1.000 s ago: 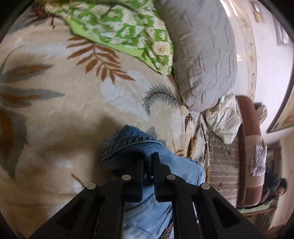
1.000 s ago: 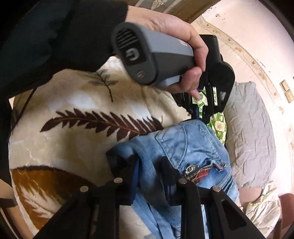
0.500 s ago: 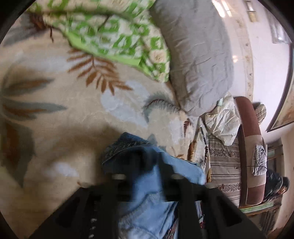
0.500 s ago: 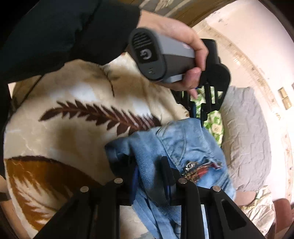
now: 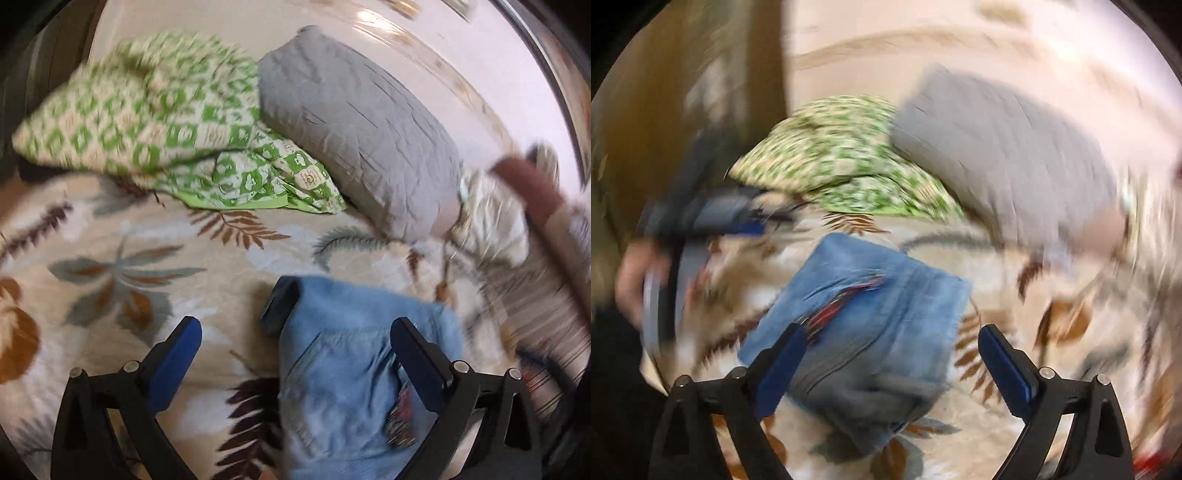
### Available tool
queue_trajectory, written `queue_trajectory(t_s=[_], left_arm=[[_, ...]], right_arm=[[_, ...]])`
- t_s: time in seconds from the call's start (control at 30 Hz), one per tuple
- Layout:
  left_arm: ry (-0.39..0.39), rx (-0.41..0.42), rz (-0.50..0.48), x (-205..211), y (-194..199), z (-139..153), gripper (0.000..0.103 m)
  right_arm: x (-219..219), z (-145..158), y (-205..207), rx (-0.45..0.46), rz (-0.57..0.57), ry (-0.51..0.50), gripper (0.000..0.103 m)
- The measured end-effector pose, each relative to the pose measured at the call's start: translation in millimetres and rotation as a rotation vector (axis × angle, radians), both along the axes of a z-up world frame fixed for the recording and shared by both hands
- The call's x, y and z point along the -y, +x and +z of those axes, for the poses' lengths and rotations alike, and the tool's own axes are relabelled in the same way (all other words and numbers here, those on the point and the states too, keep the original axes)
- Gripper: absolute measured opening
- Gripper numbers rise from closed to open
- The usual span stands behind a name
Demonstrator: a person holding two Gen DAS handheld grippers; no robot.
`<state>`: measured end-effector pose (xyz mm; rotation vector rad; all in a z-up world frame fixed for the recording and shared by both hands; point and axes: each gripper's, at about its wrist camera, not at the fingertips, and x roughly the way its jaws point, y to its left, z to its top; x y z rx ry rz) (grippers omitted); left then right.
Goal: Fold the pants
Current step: 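Release the jeans and smooth the folded bundle flat with both tools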
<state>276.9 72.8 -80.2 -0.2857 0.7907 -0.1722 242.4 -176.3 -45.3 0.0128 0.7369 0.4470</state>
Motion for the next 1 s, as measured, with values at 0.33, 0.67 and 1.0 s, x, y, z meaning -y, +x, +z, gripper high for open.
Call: queue_trajectory(t_s=[0.33, 0.67, 1.0], left_arm=[[0.36, -0.031, -0.135, 48, -24, -39, 0.103], [0.332, -0.093, -0.146, 44, -24, -57, 0.103], [0.204, -0.015, -0.106, 28, -46, -21, 0.103]], right_arm=[[12, -56, 100, -0.144, -0.188, 0.047, 0.096], [20, -98, 106, -0.227, -0.222, -0.009, 0.098], [5, -39, -6, 0.047, -0.106, -0.127, 0.099]])
